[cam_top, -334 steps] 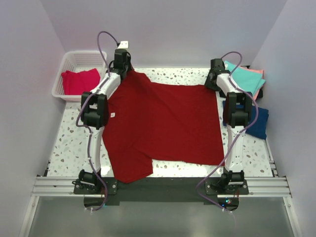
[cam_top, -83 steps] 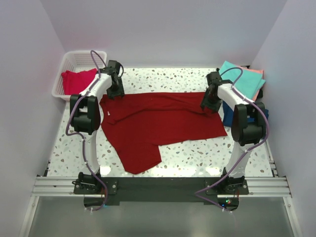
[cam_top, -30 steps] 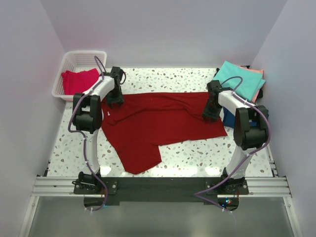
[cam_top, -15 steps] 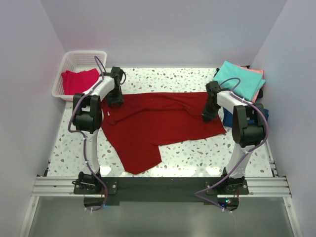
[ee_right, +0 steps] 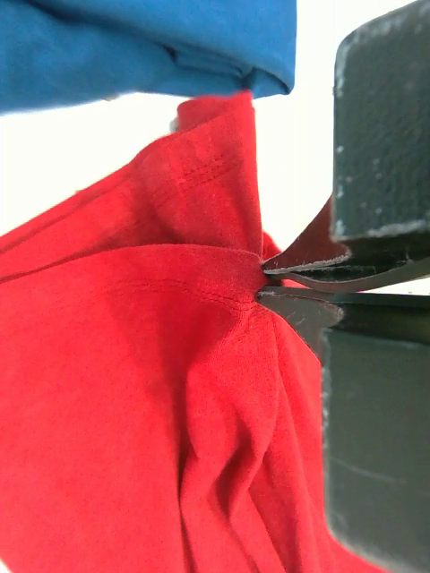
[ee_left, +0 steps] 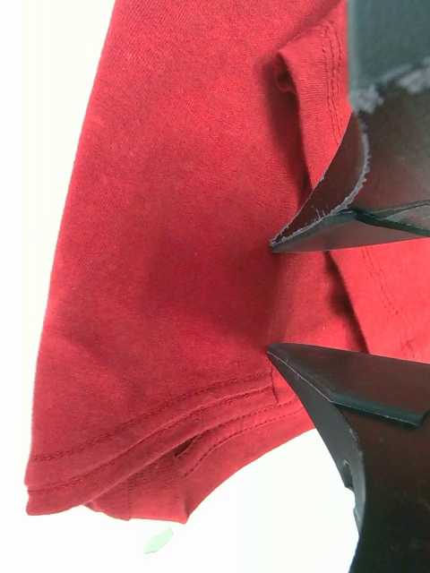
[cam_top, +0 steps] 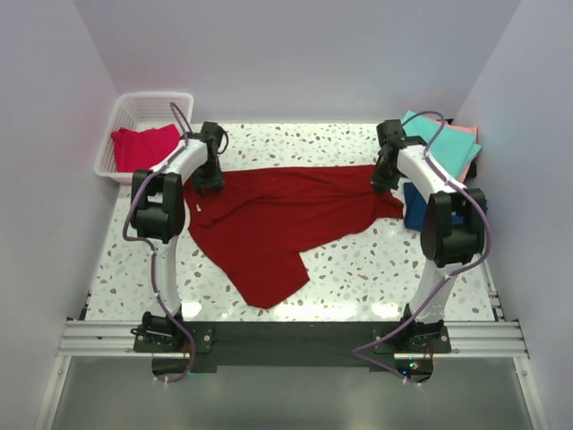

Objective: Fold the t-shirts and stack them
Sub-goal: Fold the tshirt

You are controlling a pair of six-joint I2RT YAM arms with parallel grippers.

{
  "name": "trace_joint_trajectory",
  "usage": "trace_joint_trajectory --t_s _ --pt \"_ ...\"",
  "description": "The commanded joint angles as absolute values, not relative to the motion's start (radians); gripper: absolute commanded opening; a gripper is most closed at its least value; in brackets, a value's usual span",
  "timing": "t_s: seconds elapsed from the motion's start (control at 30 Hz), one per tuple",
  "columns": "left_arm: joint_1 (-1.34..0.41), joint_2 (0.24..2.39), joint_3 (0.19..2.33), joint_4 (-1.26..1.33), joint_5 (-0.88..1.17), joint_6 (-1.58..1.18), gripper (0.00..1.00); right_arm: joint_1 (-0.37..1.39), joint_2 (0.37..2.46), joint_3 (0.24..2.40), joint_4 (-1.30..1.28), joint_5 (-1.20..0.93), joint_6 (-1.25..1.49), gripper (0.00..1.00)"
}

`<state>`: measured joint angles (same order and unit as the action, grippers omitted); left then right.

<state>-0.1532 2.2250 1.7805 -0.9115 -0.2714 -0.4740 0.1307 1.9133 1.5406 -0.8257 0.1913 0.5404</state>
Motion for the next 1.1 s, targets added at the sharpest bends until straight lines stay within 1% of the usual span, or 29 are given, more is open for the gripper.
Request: trace_joint_trajectory --t_s 0.0,0.07,0.13,0.17,0.2,0.27,0.37,0.57,0.67,0.7,0.87,0.93,1.07 --pt "-0.149 2.230 1.738 -0.943 -0.321 -0.482 0.49 0.129 1.928 1.643 -0.887 0.261 0.492 0.07" --pt "-0.150 2.229 1.733 -0.942 -0.321 -0.482 0.49 0.129 1.933 1.637 -0.881 0.253 0.492 0.20" --pt "-0.149 2.226 1.730 -0.940 -0.321 -0.482 0.49 0.126 1.937 1.625 -0.873 0.248 0.497 0.25" --pt "-0.149 2.224 1.730 -0.940 -0.321 -0.482 0.49 0.127 1.940 1.609 -0.870 0.247 0.499 0.34" --pt "-0.149 2.215 1.723 -0.939 -0.319 -0.482 0.49 0.127 1.944 1.602 -0.867 0.247 0.499 0.39" --pt "-0.150 2.200 1.715 -0.928 -0.311 -0.482 0.48 0.129 1.944 1.580 -0.861 0.248 0.499 0.42" --pt "-0.150 2.131 1.683 -0.885 -0.288 -0.471 0.48 0.127 1.901 1.539 -0.839 0.262 0.497 0.43" --pt "-0.166 1.919 1.574 -0.779 -0.203 -0.428 0.50 0.129 1.850 1.442 -0.815 0.272 0.494 0.42" --pt "-0.208 1.833 1.520 -0.791 -0.158 -0.403 0.51 0.129 1.824 1.395 -0.793 0.256 0.495 0.42" --pt "-0.247 1.801 1.499 -0.799 -0.149 -0.400 0.51 0.129 1.822 1.388 -0.789 0.252 0.492 0.42" --pt "-0.379 1.738 1.421 -0.859 -0.103 -0.383 0.52 0.135 1.845 1.387 -0.776 0.242 0.468 0.42" --pt "-0.399 1.726 1.376 -0.868 -0.052 -0.371 0.52 0.138 1.865 1.396 -0.775 0.239 0.466 0.42" --pt "-0.433 1.706 1.321 -0.882 -0.029 -0.347 0.51 0.150 1.884 1.422 -0.770 0.238 0.465 0.41"
